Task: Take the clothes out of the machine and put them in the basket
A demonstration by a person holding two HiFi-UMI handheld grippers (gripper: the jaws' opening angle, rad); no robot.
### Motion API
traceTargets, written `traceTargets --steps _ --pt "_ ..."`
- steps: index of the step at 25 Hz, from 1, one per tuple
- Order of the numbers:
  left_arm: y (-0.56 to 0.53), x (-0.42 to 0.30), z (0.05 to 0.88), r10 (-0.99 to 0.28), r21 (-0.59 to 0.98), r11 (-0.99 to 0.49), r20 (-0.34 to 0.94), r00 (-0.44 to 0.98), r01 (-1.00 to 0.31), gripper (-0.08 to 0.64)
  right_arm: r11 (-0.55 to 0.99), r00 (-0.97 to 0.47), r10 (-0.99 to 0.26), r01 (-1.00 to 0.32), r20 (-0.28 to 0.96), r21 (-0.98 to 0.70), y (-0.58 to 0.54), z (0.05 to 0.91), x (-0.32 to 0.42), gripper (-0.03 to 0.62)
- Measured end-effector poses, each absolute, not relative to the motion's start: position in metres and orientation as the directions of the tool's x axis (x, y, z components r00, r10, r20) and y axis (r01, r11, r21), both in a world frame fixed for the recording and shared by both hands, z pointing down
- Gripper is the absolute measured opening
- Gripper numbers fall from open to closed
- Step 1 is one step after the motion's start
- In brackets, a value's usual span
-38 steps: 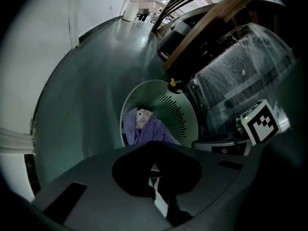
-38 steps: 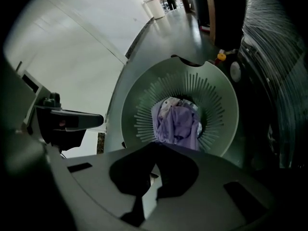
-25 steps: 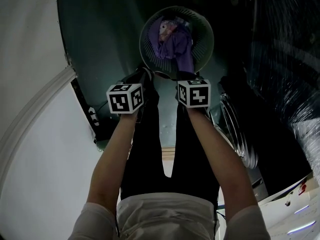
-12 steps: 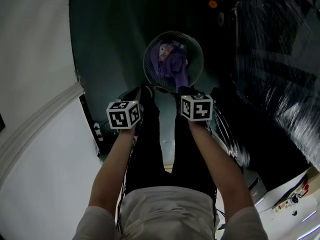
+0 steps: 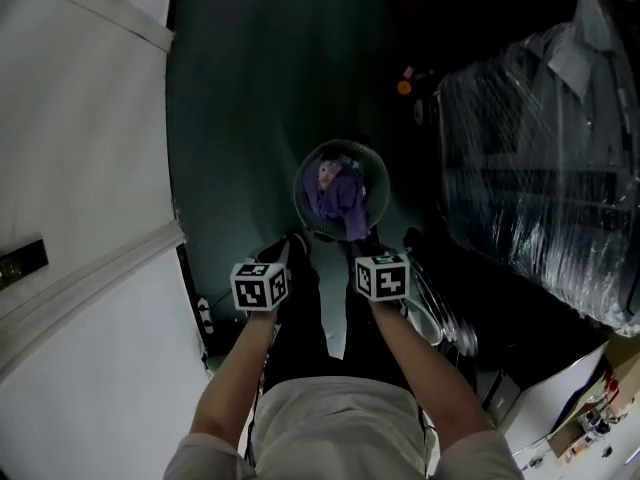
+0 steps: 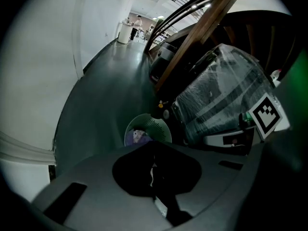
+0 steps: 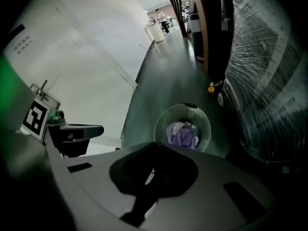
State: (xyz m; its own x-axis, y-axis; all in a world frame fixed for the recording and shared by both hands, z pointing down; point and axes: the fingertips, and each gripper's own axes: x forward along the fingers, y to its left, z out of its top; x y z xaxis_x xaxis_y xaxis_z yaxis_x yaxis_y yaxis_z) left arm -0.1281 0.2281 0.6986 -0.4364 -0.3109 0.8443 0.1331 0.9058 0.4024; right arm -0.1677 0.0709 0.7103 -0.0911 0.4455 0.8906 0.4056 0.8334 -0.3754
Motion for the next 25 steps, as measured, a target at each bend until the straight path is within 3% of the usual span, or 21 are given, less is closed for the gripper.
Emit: traceTargets --steps 6,10,18,25 --pt "0.231 -0.129 0.634 -0.294 0.358 0.932 0.828 -0.478 0.046 0.021 0.833 -0.171 0.462 0.42 0.87 -0.36 0.071 0.649 -0.176 0.008" --pt "0.244 -0.15 0.577 -0.254 0.304 0.953 0.781 -0.571 -0.008 0.021 0.809 -0.273 0.489 0.496 0.828 -0.315 0.081 0.594 -0.199 0.008" --pt "0.262 -0.203 0.437 -0.216 0.141 0.976 0.549 -0.807 -0.165 0.021 0.795 -0.541 0.571 0.553 0.617 -0.251 0.092 0.451 -0.264 0.008" --pt "0.287 -0.214 0.324 -0.159 0.075 0.987 0.344 -0.926 -0.141 0.021 0.796 -0.687 0.596 0.572 0.416 -0.195 0.083 0.334 -0.289 0.008"
